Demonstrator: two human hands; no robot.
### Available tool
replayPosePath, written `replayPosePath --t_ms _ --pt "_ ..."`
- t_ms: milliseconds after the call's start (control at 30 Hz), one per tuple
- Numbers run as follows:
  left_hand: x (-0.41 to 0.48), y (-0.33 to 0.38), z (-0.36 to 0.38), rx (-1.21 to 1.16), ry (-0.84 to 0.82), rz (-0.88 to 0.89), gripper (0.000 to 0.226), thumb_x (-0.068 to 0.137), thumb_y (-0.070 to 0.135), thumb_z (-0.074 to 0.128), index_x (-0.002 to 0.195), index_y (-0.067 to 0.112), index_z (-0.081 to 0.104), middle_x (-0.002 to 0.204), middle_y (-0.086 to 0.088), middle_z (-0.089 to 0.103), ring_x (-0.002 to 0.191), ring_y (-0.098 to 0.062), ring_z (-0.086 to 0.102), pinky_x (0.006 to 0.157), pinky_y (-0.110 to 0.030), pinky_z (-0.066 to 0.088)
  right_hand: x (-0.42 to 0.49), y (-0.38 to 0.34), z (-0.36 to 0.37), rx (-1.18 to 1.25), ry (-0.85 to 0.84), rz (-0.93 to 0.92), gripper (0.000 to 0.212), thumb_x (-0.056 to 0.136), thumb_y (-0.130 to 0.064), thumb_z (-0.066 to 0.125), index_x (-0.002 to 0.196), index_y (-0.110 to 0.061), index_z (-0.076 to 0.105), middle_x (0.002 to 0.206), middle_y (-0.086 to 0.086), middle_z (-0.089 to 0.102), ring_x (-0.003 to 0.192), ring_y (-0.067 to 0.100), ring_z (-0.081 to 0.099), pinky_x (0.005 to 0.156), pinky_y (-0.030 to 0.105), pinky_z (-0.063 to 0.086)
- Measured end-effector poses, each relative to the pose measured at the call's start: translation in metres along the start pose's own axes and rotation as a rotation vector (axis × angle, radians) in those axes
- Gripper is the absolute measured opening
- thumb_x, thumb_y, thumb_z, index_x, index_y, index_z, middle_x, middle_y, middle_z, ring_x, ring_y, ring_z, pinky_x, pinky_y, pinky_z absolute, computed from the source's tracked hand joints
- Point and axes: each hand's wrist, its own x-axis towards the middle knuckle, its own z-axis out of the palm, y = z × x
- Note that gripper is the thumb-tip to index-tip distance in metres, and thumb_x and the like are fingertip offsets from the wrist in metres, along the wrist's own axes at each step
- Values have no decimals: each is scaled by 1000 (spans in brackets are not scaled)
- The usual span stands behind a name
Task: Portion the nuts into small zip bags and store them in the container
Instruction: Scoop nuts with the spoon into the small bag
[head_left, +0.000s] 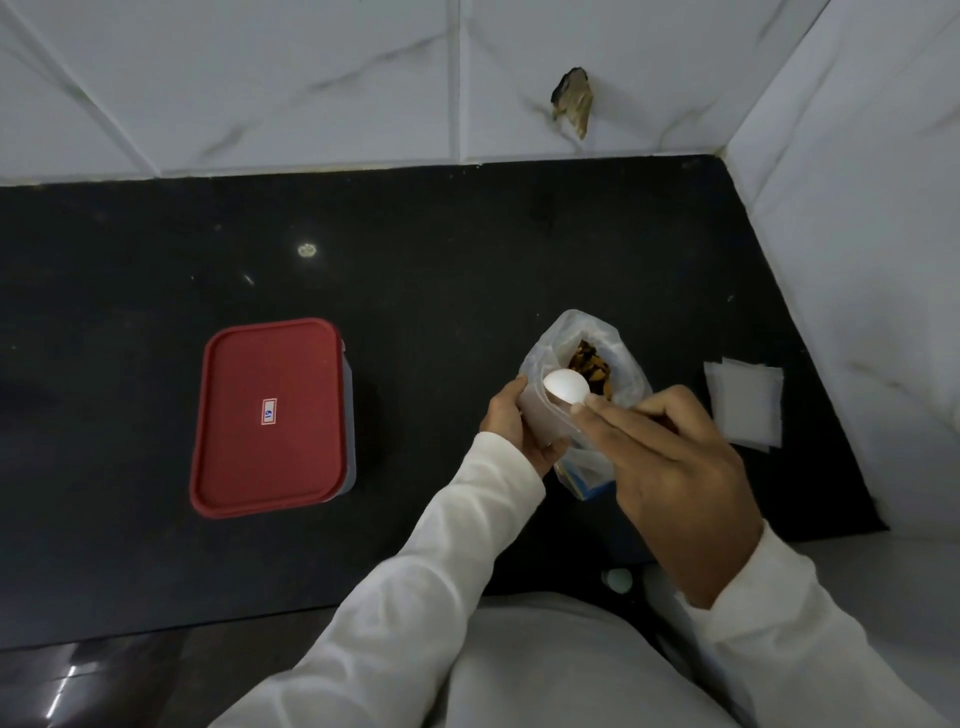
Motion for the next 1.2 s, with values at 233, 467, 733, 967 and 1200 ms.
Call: replayPosePath --t_ms 233,467,733,967,1200 --pt "-7 3 0 -37 -12 11 50 93 38 59 137 14 55 87 -11 64 56 -22 67 43 -25 50 6 6 -15 333 131 360 27 90 -2 52 103 -7 75 93 1 70 87 9 58 82 11 43" --pt "-11 4 -5 -70 36 3 34 94 34 58 120 13 65 86 -11 68 68 -22 67 50 -27 54 -28 66 44 195 -128 619 12 84 -5 69 90 5 72 84 20 70 73 35 66 72 33 47" --pt "-6 -8 -2 -64 115 -24 24 93 32 60 109 15 67 85 -12 71 77 -25 68 54 -32 56 2 69 76 80 -327 466 26 65 8 79 87 -4 76 75 18 64 67 34 63 57 39 57" --pt "2 -10 -1 -28 112 4 30 94 36 59 114 14 65 95 -13 69 84 -27 67 61 -36 57 19 83 94 -32 -416 338 32 67 2 75 98 -7 70 90 9 69 90 29 55 65 39 56" --pt "8 -16 2 -35 127 38 38 95 38 56 123 14 63 99 -13 68 86 -27 67 59 -35 57 13 88 102 27 -481 269 36 59 8 77 93 -5 73 82 9 70 91 30 58 68 38 56"
